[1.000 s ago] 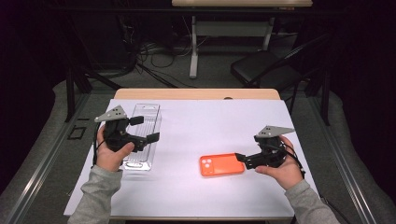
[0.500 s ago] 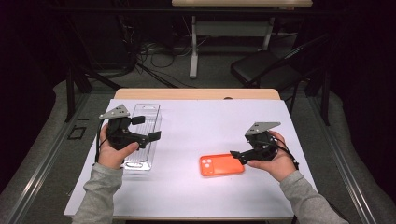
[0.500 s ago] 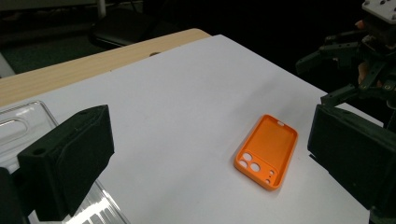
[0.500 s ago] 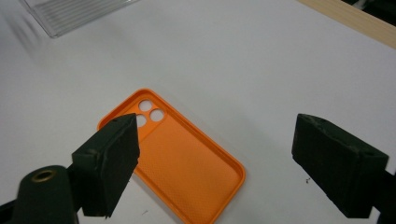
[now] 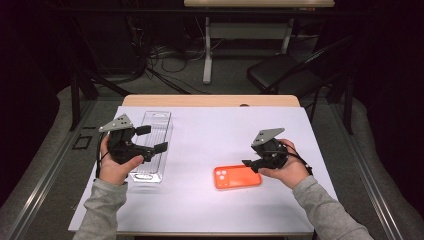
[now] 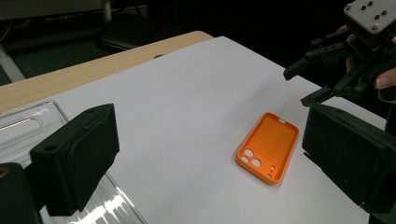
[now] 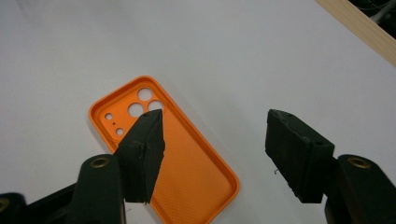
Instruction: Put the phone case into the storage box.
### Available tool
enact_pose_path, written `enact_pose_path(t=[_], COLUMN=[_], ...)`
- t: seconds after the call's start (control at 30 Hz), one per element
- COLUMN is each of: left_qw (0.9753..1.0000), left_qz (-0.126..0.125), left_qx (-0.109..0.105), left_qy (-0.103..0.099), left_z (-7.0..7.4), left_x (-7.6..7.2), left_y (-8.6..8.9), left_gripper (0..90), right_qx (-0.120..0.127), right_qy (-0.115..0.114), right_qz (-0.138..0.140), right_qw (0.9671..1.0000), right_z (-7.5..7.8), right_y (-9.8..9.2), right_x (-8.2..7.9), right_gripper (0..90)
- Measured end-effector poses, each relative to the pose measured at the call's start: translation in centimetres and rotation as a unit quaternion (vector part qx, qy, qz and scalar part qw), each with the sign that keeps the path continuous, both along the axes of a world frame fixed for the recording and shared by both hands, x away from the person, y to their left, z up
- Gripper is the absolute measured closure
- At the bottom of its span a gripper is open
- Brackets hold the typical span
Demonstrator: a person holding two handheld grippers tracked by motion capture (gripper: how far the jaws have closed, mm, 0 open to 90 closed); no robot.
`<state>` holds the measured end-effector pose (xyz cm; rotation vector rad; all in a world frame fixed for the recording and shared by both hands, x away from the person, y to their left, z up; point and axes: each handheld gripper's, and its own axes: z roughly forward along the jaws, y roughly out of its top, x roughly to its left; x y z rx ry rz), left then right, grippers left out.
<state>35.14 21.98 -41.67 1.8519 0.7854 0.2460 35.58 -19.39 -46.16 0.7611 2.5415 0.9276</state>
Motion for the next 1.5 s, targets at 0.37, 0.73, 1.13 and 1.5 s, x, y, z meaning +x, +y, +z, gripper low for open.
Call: enact_pose_path(t=[0.37,0.73,1.13,1.5], left_qw=[1.0,1.0,1.0,1.0], left_qz=[0.004,0.003,0.004,0.006], left_qx=[0.003,0.001,0.003,0.003], left_qy=[0.002,0.001,0.005,0.006], left_z=[-0.1,-0.1,-0.1,-0.3], left_x=[-0.2,-0.3,-0.3,-0.2], left_y=[0.2,0.3,0.5,0.6], left_gripper=[4.9,5.4,5.4,5.4], right_qx=[-0.05,-0.132,-0.197,-0.213], right_qy=[-0.003,-0.005,0.013,0.026], right_qz=[0.038,0.061,0.092,0.112], right_qw=[0.998,0.9894,0.9759,0.9703], right_z=[-0.2,0.4,0.8,-0.1], right_y=[1.0,1.7,3.4,4.2], right_x=[0.6,1.7,3.8,5.0], right_gripper=[43.7,48.2,51.6,54.3])
